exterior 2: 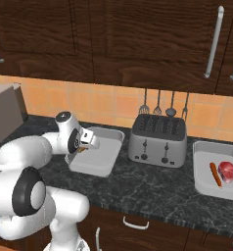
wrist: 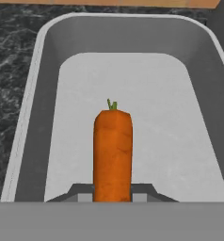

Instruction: Place one carrot and one steak in each tupperware on the nearby counter, to pack two identical lunches.

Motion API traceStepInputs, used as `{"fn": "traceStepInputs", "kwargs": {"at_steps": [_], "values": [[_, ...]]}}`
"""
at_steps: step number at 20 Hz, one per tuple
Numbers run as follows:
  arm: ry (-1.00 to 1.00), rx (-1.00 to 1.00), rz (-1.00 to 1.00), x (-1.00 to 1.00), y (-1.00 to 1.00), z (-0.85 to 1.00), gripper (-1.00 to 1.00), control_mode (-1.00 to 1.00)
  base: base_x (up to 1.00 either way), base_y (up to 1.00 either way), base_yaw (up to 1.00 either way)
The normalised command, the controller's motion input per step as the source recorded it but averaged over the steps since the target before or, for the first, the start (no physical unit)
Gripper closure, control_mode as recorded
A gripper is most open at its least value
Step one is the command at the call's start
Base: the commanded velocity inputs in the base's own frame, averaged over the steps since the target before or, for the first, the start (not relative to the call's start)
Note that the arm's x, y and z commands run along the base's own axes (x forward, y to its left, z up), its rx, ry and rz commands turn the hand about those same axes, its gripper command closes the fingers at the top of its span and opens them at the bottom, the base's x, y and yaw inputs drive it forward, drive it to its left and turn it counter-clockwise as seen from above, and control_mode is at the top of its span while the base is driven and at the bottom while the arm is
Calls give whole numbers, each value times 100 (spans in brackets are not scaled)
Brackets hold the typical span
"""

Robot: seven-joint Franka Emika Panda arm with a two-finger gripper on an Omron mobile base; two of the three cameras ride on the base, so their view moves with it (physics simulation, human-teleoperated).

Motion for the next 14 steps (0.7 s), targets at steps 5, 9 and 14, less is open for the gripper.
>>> {"fn": "traceStepInputs", "kwargs": {"at_steps": [5, 9, 14], "values": [[6, 0, 0, 40, -7, -45, 100, -100, 0, 0, 0], [3, 0, 0, 41, -5, -40, -100, -100, 0, 0, 0], [0, 0, 0, 9, 0, 4, -100, -100, 0, 0, 0]]}}
